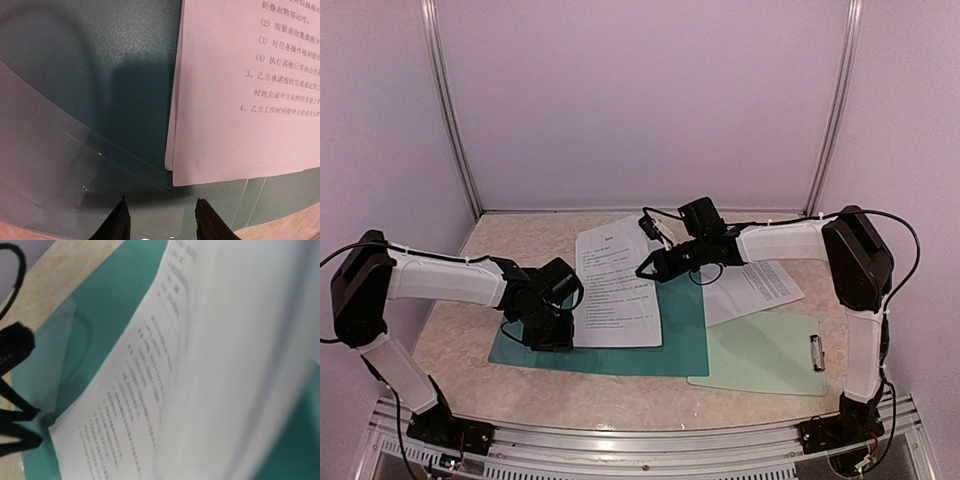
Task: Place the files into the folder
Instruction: Insert the folder to form pockets on the folder.
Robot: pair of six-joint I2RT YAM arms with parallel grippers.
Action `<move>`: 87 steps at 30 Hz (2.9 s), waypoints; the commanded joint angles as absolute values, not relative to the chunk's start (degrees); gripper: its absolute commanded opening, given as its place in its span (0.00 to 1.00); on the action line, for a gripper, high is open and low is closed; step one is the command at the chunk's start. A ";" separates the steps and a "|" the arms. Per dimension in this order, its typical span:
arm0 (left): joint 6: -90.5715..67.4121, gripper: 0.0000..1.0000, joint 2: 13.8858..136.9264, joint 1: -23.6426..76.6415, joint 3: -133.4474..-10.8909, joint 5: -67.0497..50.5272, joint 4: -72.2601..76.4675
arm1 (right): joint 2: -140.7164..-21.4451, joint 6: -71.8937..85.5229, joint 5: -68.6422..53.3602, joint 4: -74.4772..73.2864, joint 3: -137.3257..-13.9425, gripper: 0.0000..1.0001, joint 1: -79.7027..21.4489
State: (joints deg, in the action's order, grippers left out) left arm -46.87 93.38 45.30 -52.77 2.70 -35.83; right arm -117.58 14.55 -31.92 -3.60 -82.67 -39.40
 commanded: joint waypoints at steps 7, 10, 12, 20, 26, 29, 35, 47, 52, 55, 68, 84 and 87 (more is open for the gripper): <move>-44.93 0.45 99.34 48.16 -58.50 7.33 -41.04 | -115.59 14.42 -28.96 -5.32 -82.89 0.00 -39.24; -45.29 0.44 101.01 48.16 -59.30 8.37 -42.63 | -115.66 14.41 -29.16 -5.37 -82.53 0.00 -39.29; -45.52 0.46 101.16 48.16 -59.22 8.52 -43.11 | -115.66 14.42 -29.26 -5.07 -82.09 0.00 -39.24; -46.29 0.56 100.70 48.08 -57.88 9.04 -44.00 | -115.63 14.50 -29.44 -4.66 -81.35 0.00 -39.29; -47.53 0.53 100.53 47.60 -55.96 8.71 -43.73 | -115.44 14.26 -29.40 -4.70 -80.72 0.00 -39.21; -47.79 0.46 99.65 47.17 -54.52 7.96 -42.81 | -115.48 14.24 -29.36 -4.65 -80.47 0.00 -39.20; -48.45 0.35 98.40 46.94 -52.67 6.71 -41.32 | -115.39 14.17 -29.40 -4.64 -80.18 0.00 -39.20; -48.61 0.40 98.09 46.32 -52.46 8.89 -41.99 | -115.49 14.21 -29.71 -4.66 -79.90 0.00 -39.20; -48.78 0.30 98.09 46.32 -51.54 7.52 -40.96 | -115.46 14.26 -29.66 -4.70 -79.75 0.00 -39.20; -48.86 0.26 97.95 46.32 -51.48 7.49 -40.83 | -115.40 14.24 -29.59 -4.75 -79.76 0.00 -39.18; -49.31 0.07 94.65 46.52 -51.49 7.67 -39.25 | -116.09 13.82 -29.75 -5.21 -79.96 0.00 -39.69; -50.13 0.00 95.30 47.42 -53.44 8.40 -39.35 | -117.23 12.07 -27.96 -7.59 -82.28 0.00 -42.10; -50.53 0.00 95.12 47.86 -53.36 9.01 -38.93 | -116.50 11.84 -26.42 -8.36 -82.97 0.00 -42.10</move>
State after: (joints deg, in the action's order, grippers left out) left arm -49.67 95.07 47.00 -52.66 8.38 -38.96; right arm -117.54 12.93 -28.91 -6.31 -80.95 -41.60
